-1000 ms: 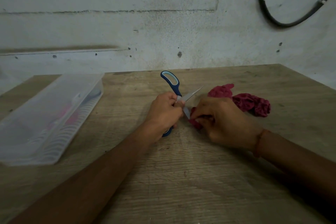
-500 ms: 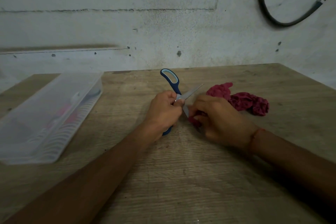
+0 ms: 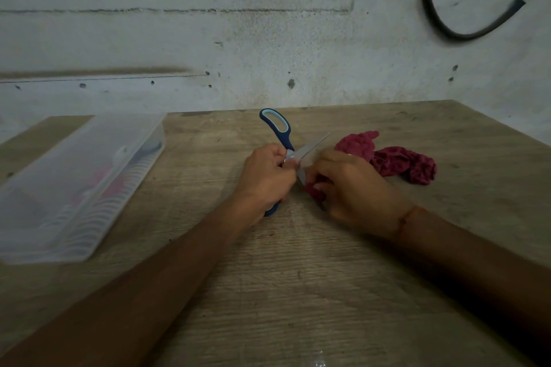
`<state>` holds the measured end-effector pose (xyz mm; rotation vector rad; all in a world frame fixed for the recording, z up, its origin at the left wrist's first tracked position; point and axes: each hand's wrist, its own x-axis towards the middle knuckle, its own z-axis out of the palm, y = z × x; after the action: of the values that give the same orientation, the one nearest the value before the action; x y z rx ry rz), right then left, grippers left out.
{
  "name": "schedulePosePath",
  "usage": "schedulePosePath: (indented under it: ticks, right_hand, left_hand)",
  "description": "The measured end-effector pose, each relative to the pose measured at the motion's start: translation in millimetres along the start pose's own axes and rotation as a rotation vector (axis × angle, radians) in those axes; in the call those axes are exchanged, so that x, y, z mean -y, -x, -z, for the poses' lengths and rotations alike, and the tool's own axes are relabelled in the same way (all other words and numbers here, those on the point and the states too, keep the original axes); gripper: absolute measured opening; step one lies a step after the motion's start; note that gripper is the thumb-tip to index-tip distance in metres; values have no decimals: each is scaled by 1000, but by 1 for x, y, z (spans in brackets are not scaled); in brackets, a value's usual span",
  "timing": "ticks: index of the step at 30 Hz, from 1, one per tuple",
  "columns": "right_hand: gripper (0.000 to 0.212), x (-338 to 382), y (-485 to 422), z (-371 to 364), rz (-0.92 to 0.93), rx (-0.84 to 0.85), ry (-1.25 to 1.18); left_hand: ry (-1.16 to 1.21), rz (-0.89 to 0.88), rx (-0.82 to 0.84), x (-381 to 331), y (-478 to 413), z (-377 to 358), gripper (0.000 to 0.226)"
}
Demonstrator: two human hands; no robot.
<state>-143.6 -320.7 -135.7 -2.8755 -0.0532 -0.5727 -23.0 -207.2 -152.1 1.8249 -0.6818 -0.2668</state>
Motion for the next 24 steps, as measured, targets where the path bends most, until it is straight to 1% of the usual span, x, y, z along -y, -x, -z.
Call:
schedulePosePath:
  ticks: [4,8,10,18,21,24]
  right_hand:
    - [13,2,14,3,-4,29,8]
    - [15,2,-14,-1,-34,-70,-40]
    - [15,0,-24,-5,-50,-89,-60]
    - [15,-8,15,2,28,51,-11]
    - [16,-9,9,4,27,46,-14]
    - [16,-10,-7,1,19,64,48]
  left_hand:
    - [6,-19,-20,1,1,-1,14]
    - [37,-2,-20,-2,2,-1,11]
    - [50,27,-16,-2,1,-1,10]
    - [-18,13,-12,1,0,-2,13]
    - [-58,-34,-25,1,0,-2,14]
    - [-71,-51,-36,2,-1,-3,15]
